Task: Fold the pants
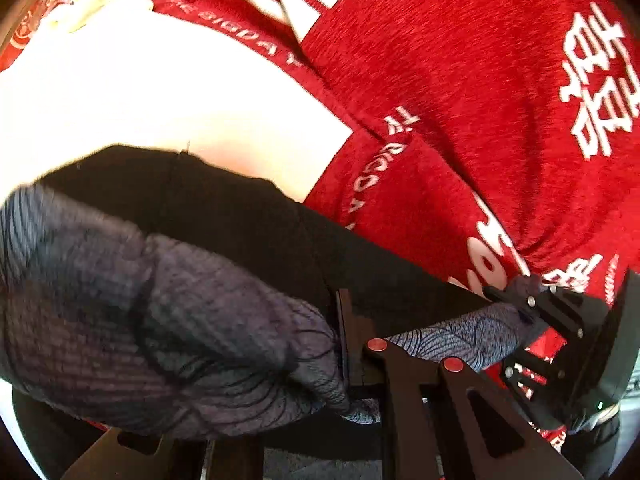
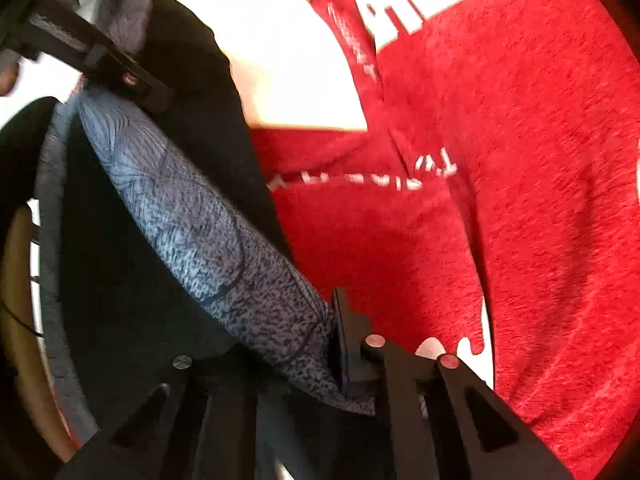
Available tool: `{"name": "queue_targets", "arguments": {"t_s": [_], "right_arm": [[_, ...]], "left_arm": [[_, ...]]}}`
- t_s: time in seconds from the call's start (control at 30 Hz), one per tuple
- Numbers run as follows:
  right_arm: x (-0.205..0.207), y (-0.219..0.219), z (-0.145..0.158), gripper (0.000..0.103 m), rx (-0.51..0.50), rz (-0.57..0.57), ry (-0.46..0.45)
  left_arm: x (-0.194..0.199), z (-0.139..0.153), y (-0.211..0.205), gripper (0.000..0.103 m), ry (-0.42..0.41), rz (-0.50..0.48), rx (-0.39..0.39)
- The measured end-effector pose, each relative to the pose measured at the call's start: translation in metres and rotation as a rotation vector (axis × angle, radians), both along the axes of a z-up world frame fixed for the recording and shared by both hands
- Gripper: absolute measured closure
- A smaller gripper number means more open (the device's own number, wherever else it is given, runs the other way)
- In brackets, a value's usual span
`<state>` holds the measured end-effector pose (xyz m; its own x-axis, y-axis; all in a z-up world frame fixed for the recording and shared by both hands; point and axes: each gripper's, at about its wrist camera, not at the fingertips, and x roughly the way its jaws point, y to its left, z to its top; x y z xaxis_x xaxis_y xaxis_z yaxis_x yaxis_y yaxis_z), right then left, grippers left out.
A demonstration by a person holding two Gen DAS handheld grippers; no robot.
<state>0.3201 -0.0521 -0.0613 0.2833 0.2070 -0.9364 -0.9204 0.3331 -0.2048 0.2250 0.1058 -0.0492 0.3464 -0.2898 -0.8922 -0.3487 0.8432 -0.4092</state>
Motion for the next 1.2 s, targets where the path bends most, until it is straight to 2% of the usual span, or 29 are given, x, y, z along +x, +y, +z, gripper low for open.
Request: {"name": "queue_targets", "arguments": {"t_s": [0.17,0.3,0.37,0.47,0.63,0.7,0.77,0.8,0.83,0.87,0.93,1.0,1.03,1.1,1.17,1.2], "right_arm": [[-0.057,-0.009,0.036,0.089,0.043,-0.029,-0.155],[-0.108,-0.002,0.044,0.089,0.023,-0.061,-0.290],[-0.134,0.005,0.038,0.089,-0.002,-0.076,-0.339],[-0.167,0.015,0.022,0.089,-0.014,-0.129,-0.364],[-0.219,0.025,-0.035,0.089,-0.042,-0.201,-0.306],[-0.224,0.028,-0.054,0.089,-0.063,-0.247,-0.315],[-0.224,0.027,-0.054,0.089,-0.038,-0.293,-0.332],[-0.222,0.025,-0.052,0.089,-0.022,-0.321,-0.316],[-0.219,0.023,-0.049,0.089,-0.007,-0.341,-0.304],[-0.218,0.020,-0.049,0.089,-0.001,-0.352,-0.298],[-0.221,0.020,-0.050,0.087,-0.014,-0.346,-0.323],[-0.225,0.020,-0.051,0.085,-0.043,-0.340,-0.361],[-0.225,0.022,-0.052,0.083,-0.053,-0.342,-0.366],[-0.228,0.022,-0.047,0.072,-0.061,-0.354,-0.358],[-0.240,0.021,-0.034,0.020,-0.020,-0.352,-0.339],[-0.247,0.019,-0.024,0.018,0.019,-0.340,-0.349]], "left_arm": [[-0.029,0.020,0.014,0.089,-0.052,-0.037,-0.025],[-0.054,0.014,0.021,0.089,-0.063,-0.062,-0.047],[-0.070,0.002,0.029,0.089,-0.053,-0.063,-0.069],[-0.095,-0.023,0.041,0.088,-0.031,-0.065,-0.083],[-0.115,-0.076,0.049,0.088,0.052,-0.078,-0.100],[-0.117,-0.076,0.051,0.088,0.033,-0.067,-0.118],[-0.118,-0.072,0.051,0.088,0.020,-0.075,-0.111],[-0.119,-0.070,0.050,0.084,0.016,-0.088,-0.096],[-0.120,-0.068,0.049,0.069,0.024,-0.095,-0.056],[-0.122,-0.068,0.050,0.061,0.032,-0.092,-0.016],[-0.131,-0.065,0.058,0.060,0.035,-0.086,-0.019],[-0.142,-0.060,0.073,0.047,0.047,-0.049,-0.009],[-0.147,-0.055,0.081,0.045,0.042,-0.024,0.016],[-0.160,-0.046,0.100,0.045,0.039,0.016,0.064],[-0.169,-0.034,0.115,0.045,0.028,0.062,0.099],[-0.171,-0.029,0.118,0.045,0.017,0.072,0.119]]}}
